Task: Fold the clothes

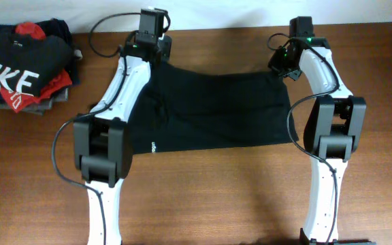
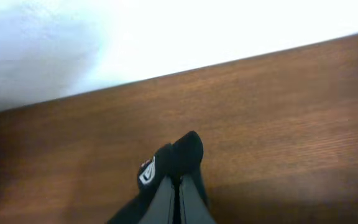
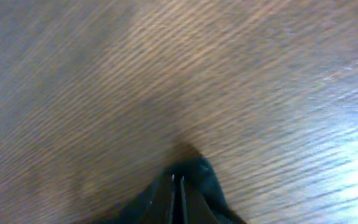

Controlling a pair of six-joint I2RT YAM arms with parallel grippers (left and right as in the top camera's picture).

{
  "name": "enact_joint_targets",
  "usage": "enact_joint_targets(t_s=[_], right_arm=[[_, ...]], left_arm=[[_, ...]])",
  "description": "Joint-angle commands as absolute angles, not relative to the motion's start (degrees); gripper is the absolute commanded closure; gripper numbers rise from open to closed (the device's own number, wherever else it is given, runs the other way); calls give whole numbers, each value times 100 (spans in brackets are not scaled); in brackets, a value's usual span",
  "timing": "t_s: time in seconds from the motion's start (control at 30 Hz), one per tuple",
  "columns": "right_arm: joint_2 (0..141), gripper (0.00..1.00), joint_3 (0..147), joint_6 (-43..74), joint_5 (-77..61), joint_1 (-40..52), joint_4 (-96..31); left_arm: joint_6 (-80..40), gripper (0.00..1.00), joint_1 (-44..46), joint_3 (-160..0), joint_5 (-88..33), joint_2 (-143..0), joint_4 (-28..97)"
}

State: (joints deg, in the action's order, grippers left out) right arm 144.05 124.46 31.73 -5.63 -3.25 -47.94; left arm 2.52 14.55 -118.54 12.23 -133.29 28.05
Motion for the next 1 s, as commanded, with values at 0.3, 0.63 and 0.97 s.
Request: enact_joint_targets(t_s=[0.3, 0.63, 0.97], right_arm=[[13773, 96, 12571, 3179, -377, -537, -5024], [13391, 96, 12571, 3153, -377, -716, -5601], [13229, 96, 12571, 2891, -375, -716, -6195]], left_arm=[[-329, 99, 1100, -11985, 1588, -12949, 3579], [-561, 99, 1059, -11985, 1588, -12846, 4248], [-884, 99, 1031, -11985, 1590, -12621, 5015]])
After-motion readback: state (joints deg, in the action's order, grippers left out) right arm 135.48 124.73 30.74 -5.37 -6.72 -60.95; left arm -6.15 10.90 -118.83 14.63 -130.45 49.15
